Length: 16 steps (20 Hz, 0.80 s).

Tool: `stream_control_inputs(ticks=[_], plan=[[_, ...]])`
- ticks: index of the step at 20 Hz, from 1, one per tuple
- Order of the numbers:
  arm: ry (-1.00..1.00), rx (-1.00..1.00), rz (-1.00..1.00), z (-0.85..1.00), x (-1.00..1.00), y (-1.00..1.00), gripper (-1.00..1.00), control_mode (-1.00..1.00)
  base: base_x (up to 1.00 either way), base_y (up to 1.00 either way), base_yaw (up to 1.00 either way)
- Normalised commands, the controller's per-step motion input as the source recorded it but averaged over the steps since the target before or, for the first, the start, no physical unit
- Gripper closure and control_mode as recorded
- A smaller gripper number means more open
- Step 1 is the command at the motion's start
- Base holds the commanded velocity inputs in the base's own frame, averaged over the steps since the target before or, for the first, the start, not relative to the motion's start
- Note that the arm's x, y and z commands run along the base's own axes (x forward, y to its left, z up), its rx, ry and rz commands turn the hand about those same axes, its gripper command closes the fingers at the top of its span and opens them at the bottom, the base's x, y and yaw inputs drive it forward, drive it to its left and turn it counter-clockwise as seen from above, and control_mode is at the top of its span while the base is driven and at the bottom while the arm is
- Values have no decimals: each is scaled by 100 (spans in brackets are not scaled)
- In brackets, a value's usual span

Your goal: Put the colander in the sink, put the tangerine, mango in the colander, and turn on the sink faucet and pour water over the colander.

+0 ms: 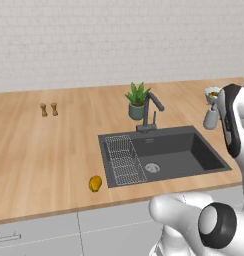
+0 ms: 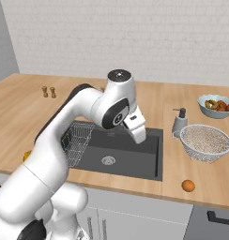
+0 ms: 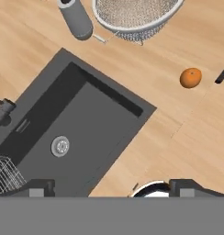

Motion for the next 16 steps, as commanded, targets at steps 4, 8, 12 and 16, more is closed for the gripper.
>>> stream_control_inputs(ticks=[4,8,12,16], plan=[[0,5,-25,-28,0,-93,-100,-100,0,0,0],[0,5,-18,-37,0,-90,-100,-100,0,0,0],[-6,9,-17,-22,0,-83,-100,-100,0,0,0],[-6,14,-15,-9,5,-69,-100,-100,0,0,0]])
